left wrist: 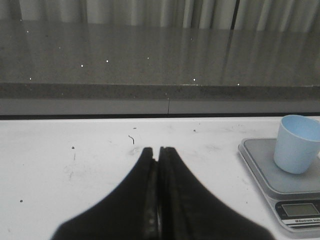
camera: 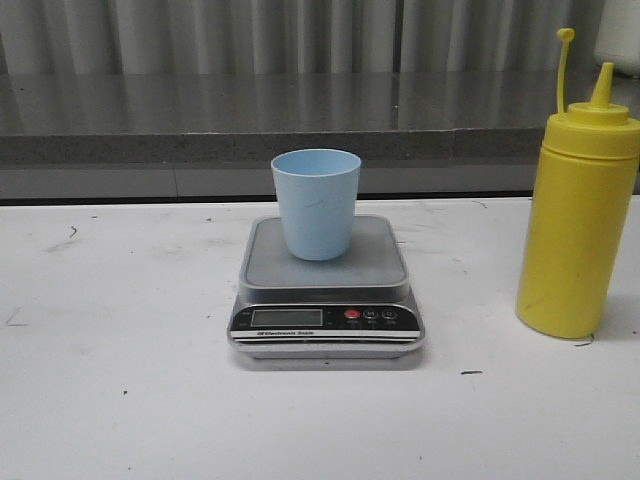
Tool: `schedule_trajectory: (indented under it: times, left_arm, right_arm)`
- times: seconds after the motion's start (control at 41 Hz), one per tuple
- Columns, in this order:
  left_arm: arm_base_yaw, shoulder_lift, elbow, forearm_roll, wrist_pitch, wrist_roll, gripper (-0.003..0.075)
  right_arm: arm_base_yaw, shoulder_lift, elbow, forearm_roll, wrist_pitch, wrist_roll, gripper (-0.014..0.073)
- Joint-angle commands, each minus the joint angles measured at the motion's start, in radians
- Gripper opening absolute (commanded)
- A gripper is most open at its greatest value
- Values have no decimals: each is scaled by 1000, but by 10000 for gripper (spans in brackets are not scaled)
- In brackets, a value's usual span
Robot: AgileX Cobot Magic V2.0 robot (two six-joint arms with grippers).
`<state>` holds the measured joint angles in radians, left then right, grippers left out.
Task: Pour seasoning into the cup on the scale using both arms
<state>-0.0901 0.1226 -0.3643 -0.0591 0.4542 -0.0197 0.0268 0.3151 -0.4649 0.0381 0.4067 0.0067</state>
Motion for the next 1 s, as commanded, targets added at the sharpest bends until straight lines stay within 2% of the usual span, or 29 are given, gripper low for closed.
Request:
schedule_trajectory:
  times: [0.0, 0.22, 0.513, 0.635, 0.757, 0.977]
  left_arm:
    - [0, 2, -25, -10, -89, -6, -20]
    - [0, 2, -25, -10, -89, -6, -20]
    - [0, 2, -25, -10, -89, -6, -20]
    - [0, 2, -25, -10, -89, -6, -20]
    - [0, 2, -25, -10, -89, -6, -20]
    - [0, 2, -25, -10, -89, -6, -20]
  right_arm:
    - [-1, 23, -28, 11, -109, 0, 642]
    - [5, 205, -28, 35, -174, 0, 642]
    - [160, 441, -28, 34, -286, -1, 642]
    - [185, 538, -20, 34, -343, -1, 642]
    - [185, 636, 48, 34, -483, -1, 642]
    - [185, 799, 205, 94, -889, 0, 642]
